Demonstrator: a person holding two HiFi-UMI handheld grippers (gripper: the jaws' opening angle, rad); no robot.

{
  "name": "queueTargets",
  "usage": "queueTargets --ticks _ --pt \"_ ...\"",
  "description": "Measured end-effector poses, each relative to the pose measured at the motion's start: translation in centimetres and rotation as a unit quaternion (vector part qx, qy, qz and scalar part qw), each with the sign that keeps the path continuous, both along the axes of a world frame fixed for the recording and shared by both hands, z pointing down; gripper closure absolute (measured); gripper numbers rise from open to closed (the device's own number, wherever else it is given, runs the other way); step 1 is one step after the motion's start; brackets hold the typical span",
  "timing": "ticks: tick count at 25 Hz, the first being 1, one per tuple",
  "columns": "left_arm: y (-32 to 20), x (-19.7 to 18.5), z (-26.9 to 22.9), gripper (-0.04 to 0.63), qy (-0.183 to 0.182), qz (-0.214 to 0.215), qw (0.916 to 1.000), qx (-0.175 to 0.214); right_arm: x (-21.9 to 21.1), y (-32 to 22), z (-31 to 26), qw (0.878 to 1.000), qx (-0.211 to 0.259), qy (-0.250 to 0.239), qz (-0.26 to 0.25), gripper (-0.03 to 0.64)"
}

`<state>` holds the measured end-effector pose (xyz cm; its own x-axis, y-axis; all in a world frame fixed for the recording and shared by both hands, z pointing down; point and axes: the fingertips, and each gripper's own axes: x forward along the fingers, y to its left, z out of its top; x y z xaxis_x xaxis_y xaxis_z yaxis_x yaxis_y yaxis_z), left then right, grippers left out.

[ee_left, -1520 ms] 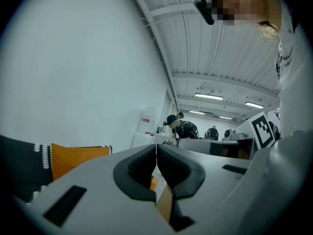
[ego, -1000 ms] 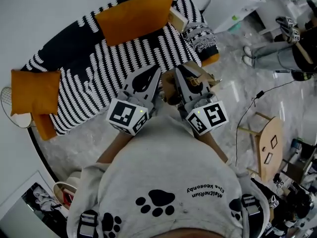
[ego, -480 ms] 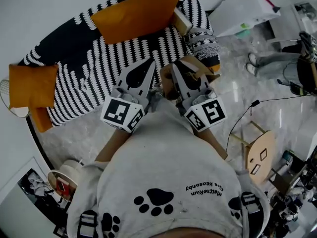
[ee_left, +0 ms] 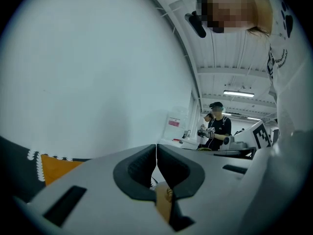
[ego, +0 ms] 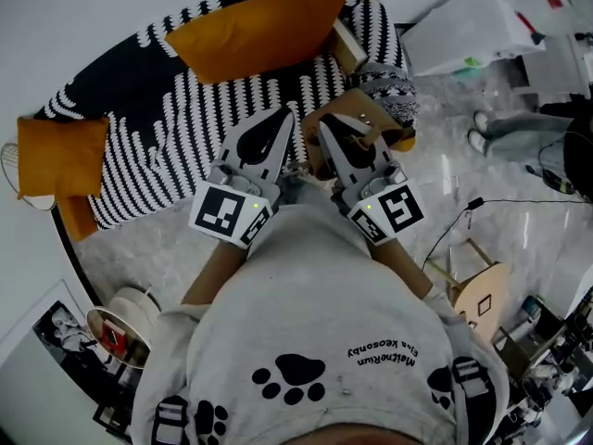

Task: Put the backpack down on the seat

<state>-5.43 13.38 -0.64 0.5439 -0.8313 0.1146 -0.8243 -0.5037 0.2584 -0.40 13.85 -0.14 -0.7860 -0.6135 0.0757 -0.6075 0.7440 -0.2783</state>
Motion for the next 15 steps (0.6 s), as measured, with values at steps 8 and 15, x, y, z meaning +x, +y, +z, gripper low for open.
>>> queueTargets --ticks 8,15 --pt "-1.8 0.6 1.7 0.575 -0.015 0.011 0.9998 -0.011 0.2 -2.2 2.4 1.000 -0.014 -0.005 -0.005 0.566" --pt "-3.0 0.6 4.4 0.575 -0.016 0.048 0.9986 -0.016 -1.0 -2.7 4.9 0.999 -0.033 0.003 0.000 0.566"
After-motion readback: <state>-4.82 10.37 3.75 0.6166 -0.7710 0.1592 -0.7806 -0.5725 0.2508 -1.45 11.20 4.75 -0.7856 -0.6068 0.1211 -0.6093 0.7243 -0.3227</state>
